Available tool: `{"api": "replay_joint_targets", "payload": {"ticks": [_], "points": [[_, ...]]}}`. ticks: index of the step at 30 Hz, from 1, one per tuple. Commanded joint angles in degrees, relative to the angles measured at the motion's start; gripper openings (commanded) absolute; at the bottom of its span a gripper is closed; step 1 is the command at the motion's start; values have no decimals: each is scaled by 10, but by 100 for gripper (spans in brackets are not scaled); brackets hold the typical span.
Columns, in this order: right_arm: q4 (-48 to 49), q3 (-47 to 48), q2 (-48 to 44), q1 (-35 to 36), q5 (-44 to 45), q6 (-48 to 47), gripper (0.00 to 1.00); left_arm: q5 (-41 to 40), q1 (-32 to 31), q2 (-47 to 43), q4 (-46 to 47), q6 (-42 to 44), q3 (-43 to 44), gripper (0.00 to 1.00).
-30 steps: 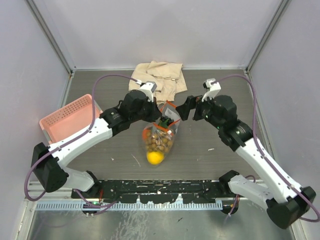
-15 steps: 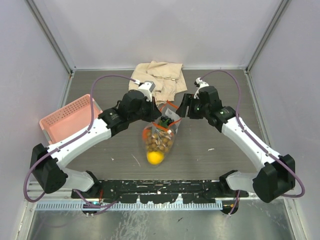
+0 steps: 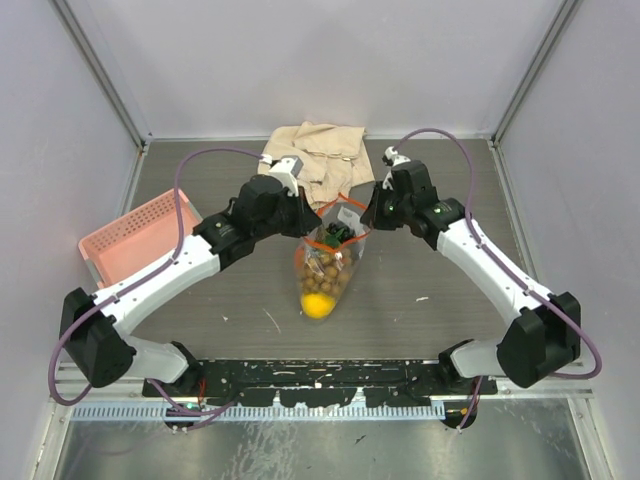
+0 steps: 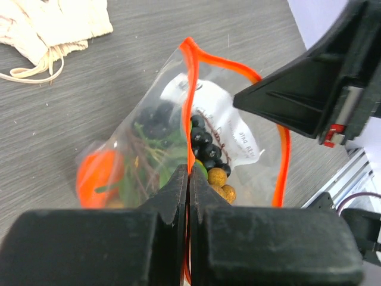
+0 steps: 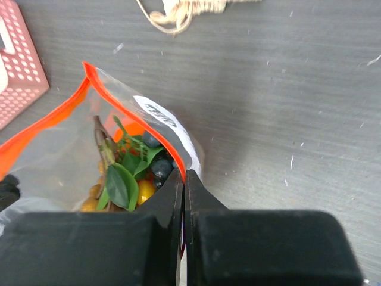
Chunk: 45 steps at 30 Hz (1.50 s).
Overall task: Open the zip-top bag and remove the fake food
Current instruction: Adjust the zipper food storage bag at the center of the board.
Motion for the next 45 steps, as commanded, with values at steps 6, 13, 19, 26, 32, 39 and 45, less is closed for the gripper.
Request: {"api": "replay_joint_targets", "payload": {"ticks": [6, 13, 19, 26, 32, 39, 45], "points": [[-1, 141, -61, -2, 94, -81, 1, 60, 15, 41, 83, -66, 76, 0], [-6, 145, 0, 5, 46, -128, 1, 44, 16, 87, 118, -88, 19, 0], [41, 102, 104, 95, 36, -142, 2, -11, 38, 72, 122, -123, -102, 0], [114, 51, 108, 133, 0, -122, 3, -91, 40, 1, 77, -141, -201, 6], [178, 0, 62, 133, -54, -94, 3, -100, 40, -129, 101, -156, -276, 45], [199, -19, 28, 140, -75, -94, 3, 20, 40, -272, 238, -186, -371, 72], [210, -24, 11, 142, -77, -88, 4, 117, 39, -203, 378, -295, -378, 64]]}}
